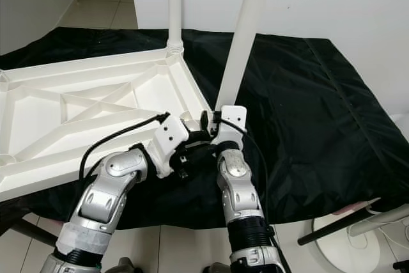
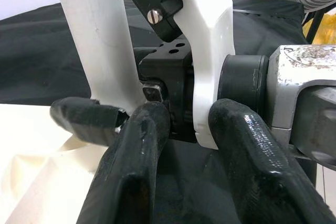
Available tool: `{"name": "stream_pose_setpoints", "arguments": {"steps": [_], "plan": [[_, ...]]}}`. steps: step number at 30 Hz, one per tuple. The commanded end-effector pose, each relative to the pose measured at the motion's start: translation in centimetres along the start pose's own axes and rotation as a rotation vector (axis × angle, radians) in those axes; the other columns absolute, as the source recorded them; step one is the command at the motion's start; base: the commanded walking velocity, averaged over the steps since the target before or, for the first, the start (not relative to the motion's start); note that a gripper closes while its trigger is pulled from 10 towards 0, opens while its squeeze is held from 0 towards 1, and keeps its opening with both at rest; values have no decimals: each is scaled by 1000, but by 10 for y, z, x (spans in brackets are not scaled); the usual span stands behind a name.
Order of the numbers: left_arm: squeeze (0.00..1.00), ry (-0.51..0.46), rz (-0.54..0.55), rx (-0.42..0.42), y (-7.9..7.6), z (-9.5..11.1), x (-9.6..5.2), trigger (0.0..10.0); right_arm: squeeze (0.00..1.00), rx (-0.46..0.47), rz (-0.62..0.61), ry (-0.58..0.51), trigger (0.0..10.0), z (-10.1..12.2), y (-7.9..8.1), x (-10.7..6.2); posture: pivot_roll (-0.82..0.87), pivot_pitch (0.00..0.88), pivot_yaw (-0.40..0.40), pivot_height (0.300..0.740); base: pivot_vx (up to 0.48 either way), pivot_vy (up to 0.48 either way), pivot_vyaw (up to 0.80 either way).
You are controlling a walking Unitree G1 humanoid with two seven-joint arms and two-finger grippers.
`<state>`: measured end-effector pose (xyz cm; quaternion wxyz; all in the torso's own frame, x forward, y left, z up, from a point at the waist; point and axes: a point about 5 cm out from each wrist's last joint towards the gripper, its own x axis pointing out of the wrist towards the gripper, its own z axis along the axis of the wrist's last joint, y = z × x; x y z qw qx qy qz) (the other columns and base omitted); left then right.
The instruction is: Building children table
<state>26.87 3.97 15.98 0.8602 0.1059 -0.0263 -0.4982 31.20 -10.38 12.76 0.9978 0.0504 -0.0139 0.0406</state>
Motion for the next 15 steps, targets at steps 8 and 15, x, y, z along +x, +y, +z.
{"name": "stream_pose_setpoints", "arguments": {"steps": [8, 15], "plan": [[0, -9, 115, 18, 6, 0, -11, 10000, 0, -25, -22, -53, 10000, 9, -29, -1, -27, 0, -26, 740, 0, 0, 0], [0, -1, 81, 9, 5, -2, -16, 10000, 0, -54, 24, -88, 10000, 15, -39, 1, -29, 0, -26, 740, 0, 0, 0]]}}
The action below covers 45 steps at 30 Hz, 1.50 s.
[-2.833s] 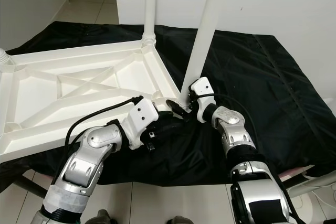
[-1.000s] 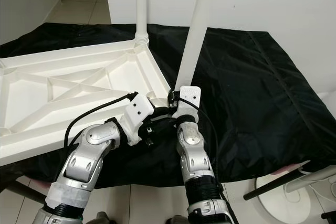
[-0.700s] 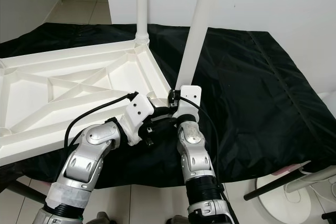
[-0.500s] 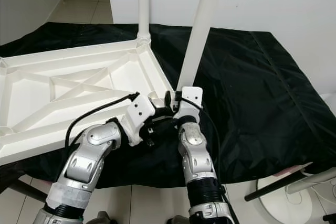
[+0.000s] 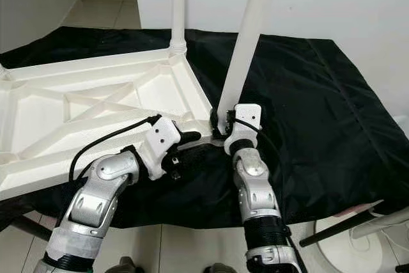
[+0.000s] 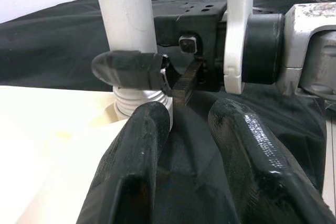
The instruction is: Building children table
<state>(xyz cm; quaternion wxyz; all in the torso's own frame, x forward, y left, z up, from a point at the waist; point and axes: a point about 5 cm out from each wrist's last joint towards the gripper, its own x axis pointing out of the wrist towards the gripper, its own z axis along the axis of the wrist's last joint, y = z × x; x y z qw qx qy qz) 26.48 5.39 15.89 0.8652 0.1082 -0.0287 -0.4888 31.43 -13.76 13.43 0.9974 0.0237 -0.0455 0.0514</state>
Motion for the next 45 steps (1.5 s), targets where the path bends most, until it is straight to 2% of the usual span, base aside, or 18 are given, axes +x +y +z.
{"name": "stream_pose_setpoints", "arguments": {"steps": [1, 5, 6, 9, 12, 18, 25, 31, 34, 36, 38, 39, 41, 44, 45], "plan": [[0, -1, 60, 3, 2, 1, -2, 10000, 0, 1, -2, -28, 10000, 4, -6, 1, -29, 0, -26, 740, 0, 0, 0], [0, 4, 50, 6, 2, 0, -4, 10000, 0, -2, 93, -40, 10000, 6, -7, 1, -27, 0, -27, 740, 0, 0, 0], [0, 10, 36, 8, 2, -1, -6, 10000, 0, -27, 206, -38, 10000, 7, -9, 0, -28, 0, -24, 740, 0, 0, 0], [0, 12, 33, 9, 2, -1, -7, 10000, 0, -52, 258, -35, 10000, 7, -12, 0, -28, 0, -17, 740, 0, 0, 0], [0, 18, 80, 34, 7, -2, -8, 10000, 0, -117, 370, -6, 10000, 7, -25, 2, -27, 0, -16, 740, 0, 0, 0], [0, 17, 128, 35, 12, -1, -5, 10000, 0, -162, 465, 42, 10000, 4, -35, 9, -25, 0, -14, 740, 0, 0, 0], [0, 15, 171, 37, 16, 3, -4, 10000, 0, -164, 525, 62, 10000, 0, -31, 16, -16, 0, -14, 740, 0, 0, 0], [0, 3, 255, 23, 21, 4, -3, 10000, 0, -119, 478, 39, 10000, -5, -23, 13, 6, 0, -30, 740, 0, 0, 0], [0, 1, 338, -16, 27, 0, -3, 10000, 0, -70, 379, 4, 10000, -8, -17, 5, 5, 1, -31, 740, 0, 0, 0], [0, 1, 338, -16, 27, 0, -3, 10000, 0, -70, 379, 4, 10000, -8, -17, 5, 5, 1, -31, 740, 0, 0, 0], [0, 2, 420, -98, 35, -5, -3, 10000, 0, -45, 340, -20, 10000, -12, -11, -4, 3, 15, -21, 740, 0, 0, 0], [0, 2, 420, -98, 35, -5, -3, 10000, 0, -45, 340, -20, 10000, -12, -11, -4, 3, 15, -21, 740, 0, 0, 0], [0, -12, 533, -186, 50, -6, -4, 10000, 0, 1, 259, -52, 10000, -15, -6, -13, -8, 26, -5, 740, 0, 0, 0], [0, -2, 618, -203, 59, -7, -7, 10000, 0, 19, 141, -85, 10000, -16, -6, -20, -15, 33, 2, 740, 0, 0, 0], [0, -2, 618, -203, 59, -7, -7, 10000, 0, 19, 141, -85, 10000, -16, -6, -20, -15, 33, 2, 740, 0, 0, 0]]}}
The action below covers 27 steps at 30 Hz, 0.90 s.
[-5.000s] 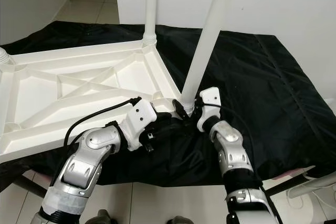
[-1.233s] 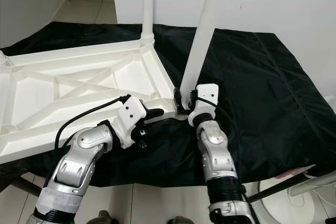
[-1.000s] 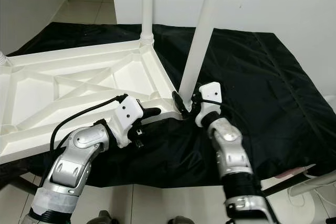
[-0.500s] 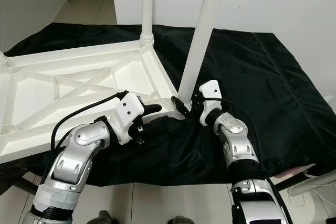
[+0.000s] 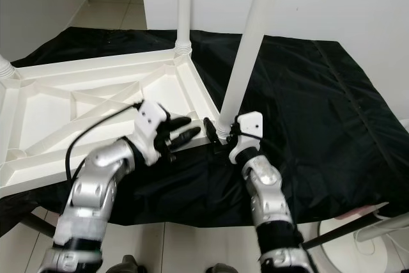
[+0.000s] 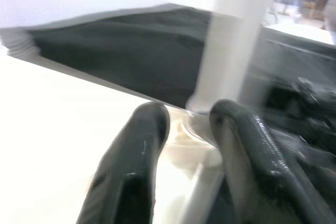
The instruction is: Building children table
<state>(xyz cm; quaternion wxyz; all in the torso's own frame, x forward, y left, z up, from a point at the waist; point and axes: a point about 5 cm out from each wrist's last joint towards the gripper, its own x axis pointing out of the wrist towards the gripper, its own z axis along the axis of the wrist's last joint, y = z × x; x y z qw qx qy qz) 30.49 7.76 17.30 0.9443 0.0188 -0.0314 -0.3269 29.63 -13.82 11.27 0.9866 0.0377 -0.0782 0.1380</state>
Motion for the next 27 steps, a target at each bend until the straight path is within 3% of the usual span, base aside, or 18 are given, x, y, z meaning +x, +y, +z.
{"name": "stream_pose_setpoints", "arguments": {"steps": [1, 3, 4, 5, 6, 10, 17, 23, 27], "plan": [[0, 34, 264, -26, 15, -8, -3, 10000, 0, -22, -49, -25, 10000, 4, -5, -2, -18, 34, 8, 740, 0, 0, 0], [0, 34, 282, -51, 15, -10, -3, 10000, 0, -19, -67, -27, 10000, 4, -3, -4, -25, 40, 18, 740, 0, 0, 0], [0, 12, 341, -169, 19, -12, -3, 10000, 0, -18, -112, -25, 10000, 3, 1, -7, -41, 45, 36, 740, 0, 0, 0], [0, 12, 341, -169, 19, -12, -3, 10000, 0, -18, -112, -25, 10000, 3, 1, -7, -41, 45, 36, 740, 0, 0, 0], [0, -2, 371, -228, 21, -12, -2, 10000, 0, -23, -138, -26, 10000, 4, 1, -7, -43, 44, 38, 740, 0, 0, 0], [0, -39, 401, -273, 23, -9, 0, 10000, 0, -41, -176, -34, 10000, 8, 0, -7, -55, 48, 49, 740, 0, 0, 0], [0, -138, 387, -202, 24, 2, 1, 10000, 0, -59, -215, -68, 10000, 17, 2, -6, -57, 66, 50, 740, 0, 0, 0], [0, -254, 347, -156, 14, 11, -8, 10000, 0, -67, -213, -126, 10000, 25, 7, -11, -55, 77, 41, 740, 0, 0, 0], [0, -306, 332, -133, 16, 16, -15, 10000, 0, -80, -205, -130, 10000, 26, 12, -14, -74, 85, 45, 740, 0, 0, 0]]}}
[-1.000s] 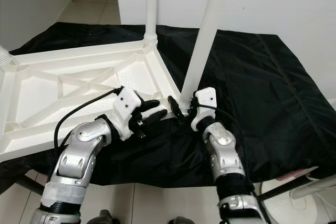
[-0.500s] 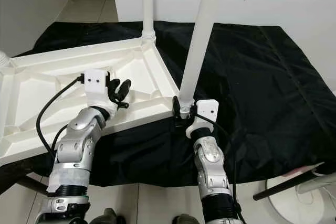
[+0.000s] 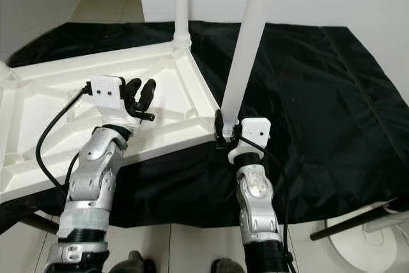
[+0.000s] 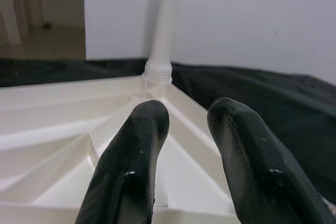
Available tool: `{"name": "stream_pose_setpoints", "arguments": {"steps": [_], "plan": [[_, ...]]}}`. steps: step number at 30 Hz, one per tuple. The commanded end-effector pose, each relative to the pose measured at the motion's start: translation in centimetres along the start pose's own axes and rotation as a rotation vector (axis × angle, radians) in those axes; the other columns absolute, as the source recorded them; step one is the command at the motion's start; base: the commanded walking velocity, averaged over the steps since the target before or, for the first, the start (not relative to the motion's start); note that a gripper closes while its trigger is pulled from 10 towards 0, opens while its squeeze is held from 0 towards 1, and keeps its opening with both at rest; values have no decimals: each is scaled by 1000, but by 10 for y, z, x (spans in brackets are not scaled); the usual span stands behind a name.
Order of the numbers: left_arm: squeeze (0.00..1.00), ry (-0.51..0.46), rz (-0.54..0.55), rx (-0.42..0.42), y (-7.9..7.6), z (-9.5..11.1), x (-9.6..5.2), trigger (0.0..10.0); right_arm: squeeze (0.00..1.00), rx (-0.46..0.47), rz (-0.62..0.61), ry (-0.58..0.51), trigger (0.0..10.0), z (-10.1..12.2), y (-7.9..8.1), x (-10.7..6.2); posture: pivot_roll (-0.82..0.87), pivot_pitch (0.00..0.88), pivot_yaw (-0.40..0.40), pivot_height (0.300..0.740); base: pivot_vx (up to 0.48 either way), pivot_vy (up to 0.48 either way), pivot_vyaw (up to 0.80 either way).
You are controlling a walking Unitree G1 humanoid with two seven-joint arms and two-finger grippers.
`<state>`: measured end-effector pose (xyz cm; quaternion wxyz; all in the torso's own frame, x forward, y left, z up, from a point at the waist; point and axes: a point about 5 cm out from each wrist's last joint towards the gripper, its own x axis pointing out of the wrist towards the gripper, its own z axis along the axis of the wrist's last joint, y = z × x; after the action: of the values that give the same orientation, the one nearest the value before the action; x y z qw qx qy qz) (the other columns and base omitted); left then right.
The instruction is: Building children table
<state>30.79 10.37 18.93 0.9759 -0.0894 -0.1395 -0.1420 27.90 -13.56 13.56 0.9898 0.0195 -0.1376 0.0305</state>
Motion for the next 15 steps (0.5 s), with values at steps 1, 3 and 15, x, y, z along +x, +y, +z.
{"name": "stream_pose_setpoints", "arguments": {"steps": [1, 3, 15], "plan": [[0, -31, -52, -22, -6, 1, -5, 10000, 0, -9, 1, -12, 10000, 2, 3, -2, -74, 85, 45, 740, 0, 0, 0], [0, -30, -54, 6, -2, -1, -9, 10000, 0, -25, -1, 6, 10000, 0, 3, -5, -74, 88, 41, 740, 0, 0, 0], [0, 20, -177, 36, -11, -10, -8, 10000, 0, -120, 57, 87, 10000, -8, -2, 8, -74, 66, 20, 740, 0, 0, 0]]}}
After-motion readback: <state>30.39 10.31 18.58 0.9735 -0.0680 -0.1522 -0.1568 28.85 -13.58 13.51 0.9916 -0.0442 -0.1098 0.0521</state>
